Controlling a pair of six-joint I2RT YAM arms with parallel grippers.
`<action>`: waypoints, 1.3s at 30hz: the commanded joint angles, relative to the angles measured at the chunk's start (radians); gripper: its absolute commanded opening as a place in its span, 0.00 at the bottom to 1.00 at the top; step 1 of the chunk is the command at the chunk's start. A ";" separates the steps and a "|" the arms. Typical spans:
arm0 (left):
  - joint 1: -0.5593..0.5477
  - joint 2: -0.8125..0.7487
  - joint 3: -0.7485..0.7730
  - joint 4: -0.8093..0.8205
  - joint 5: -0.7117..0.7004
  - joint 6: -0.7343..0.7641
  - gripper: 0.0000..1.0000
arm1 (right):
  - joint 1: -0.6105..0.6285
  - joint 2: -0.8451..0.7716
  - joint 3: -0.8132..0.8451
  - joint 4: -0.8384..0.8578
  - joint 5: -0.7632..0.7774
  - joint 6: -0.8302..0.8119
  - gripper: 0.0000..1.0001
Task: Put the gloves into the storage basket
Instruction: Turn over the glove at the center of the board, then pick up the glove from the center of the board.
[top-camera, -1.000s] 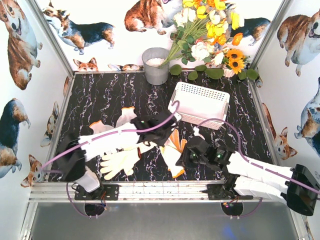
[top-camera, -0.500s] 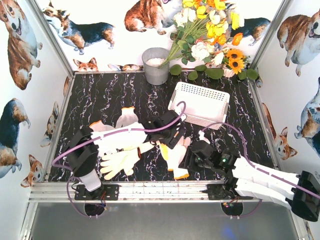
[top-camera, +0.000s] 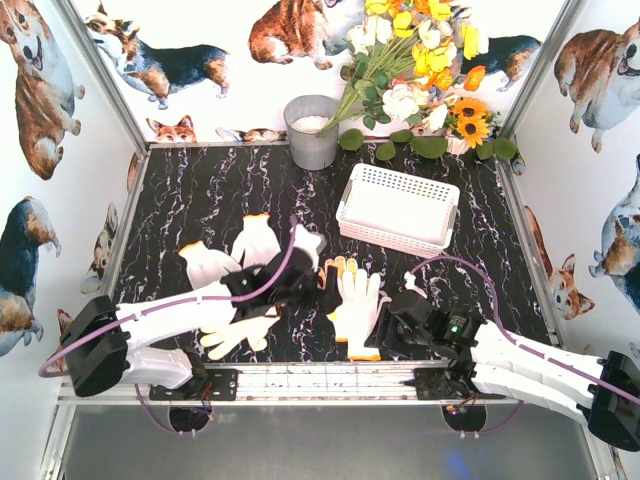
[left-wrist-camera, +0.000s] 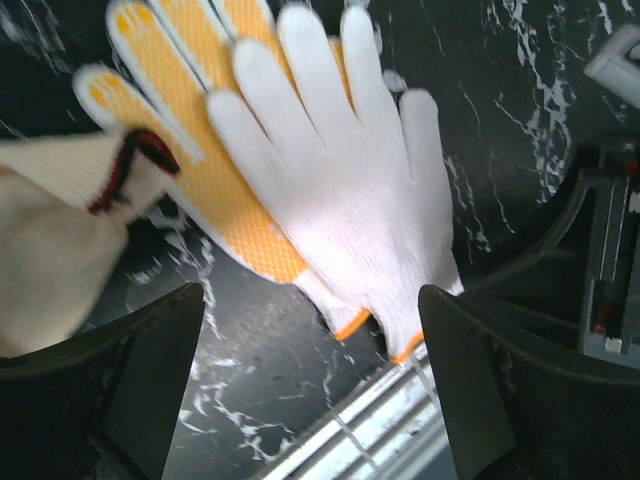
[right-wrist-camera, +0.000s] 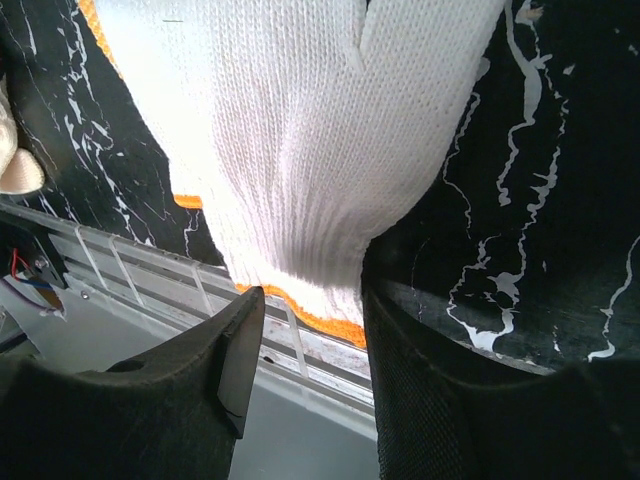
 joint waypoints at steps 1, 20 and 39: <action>-0.020 -0.055 -0.153 0.240 0.113 -0.267 0.81 | 0.007 -0.009 -0.007 0.001 -0.010 0.012 0.45; -0.255 0.165 -0.310 0.555 0.099 -0.560 0.52 | 0.008 -0.021 -0.044 -0.007 -0.048 0.041 0.38; -0.270 0.298 -0.305 0.634 0.095 -0.583 0.30 | 0.008 -0.010 -0.055 0.035 -0.053 0.044 0.38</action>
